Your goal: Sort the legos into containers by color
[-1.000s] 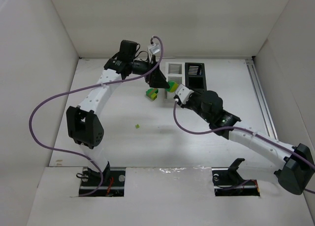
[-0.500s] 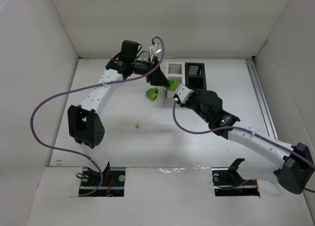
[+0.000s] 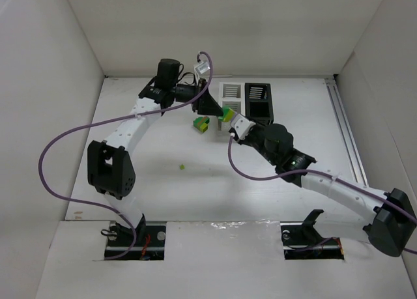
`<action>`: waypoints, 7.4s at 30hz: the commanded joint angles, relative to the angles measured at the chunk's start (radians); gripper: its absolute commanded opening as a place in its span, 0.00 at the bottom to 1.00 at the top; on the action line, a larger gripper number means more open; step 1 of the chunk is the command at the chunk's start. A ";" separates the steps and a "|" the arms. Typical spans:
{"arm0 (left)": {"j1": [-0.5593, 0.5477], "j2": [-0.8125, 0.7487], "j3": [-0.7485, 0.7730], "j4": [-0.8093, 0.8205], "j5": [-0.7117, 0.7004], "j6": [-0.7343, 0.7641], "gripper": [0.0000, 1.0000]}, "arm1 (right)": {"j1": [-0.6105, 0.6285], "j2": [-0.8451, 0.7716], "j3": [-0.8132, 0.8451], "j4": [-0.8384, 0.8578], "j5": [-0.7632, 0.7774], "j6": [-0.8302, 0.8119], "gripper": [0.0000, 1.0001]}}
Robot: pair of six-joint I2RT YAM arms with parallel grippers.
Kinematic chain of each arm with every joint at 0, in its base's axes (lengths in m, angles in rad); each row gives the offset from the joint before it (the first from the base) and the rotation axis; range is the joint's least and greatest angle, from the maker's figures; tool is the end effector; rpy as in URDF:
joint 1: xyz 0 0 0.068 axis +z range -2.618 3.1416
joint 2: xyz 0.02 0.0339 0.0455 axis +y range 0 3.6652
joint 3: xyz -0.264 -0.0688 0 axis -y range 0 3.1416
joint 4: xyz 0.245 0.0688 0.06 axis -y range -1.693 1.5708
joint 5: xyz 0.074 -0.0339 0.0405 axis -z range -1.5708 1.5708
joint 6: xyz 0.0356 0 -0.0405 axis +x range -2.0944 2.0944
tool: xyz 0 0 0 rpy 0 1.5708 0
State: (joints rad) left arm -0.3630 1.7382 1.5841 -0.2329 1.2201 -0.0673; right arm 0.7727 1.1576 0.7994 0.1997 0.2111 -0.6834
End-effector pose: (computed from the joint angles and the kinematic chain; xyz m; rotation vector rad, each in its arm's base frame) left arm 0.3575 -0.1716 0.3629 1.0810 1.6244 -1.4594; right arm 0.1999 0.1845 0.3084 -1.0286 1.3875 -0.1166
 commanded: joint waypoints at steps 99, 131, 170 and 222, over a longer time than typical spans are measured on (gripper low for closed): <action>0.177 -0.163 -0.200 0.251 -0.108 0.032 0.00 | -0.693 0.576 0.788 -0.392 -1.251 0.987 0.66; 0.124 -0.166 -0.243 0.363 0.203 -0.023 0.00 | -0.389 0.562 0.853 -0.781 -1.475 0.504 0.45; 0.203 -0.204 -0.282 0.432 0.131 -0.023 0.00 | -0.513 0.537 0.721 -0.407 -0.590 0.628 0.00; 0.096 -0.197 -0.328 0.627 0.277 -0.046 0.00 | -0.385 0.660 1.110 -1.465 -1.412 -0.160 0.88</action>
State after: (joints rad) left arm -0.2565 1.5929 1.2705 0.3454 1.4513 -0.1490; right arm 0.3805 1.8145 1.8507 -1.2320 -1.1564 -0.7952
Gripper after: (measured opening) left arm 0.319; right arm 0.878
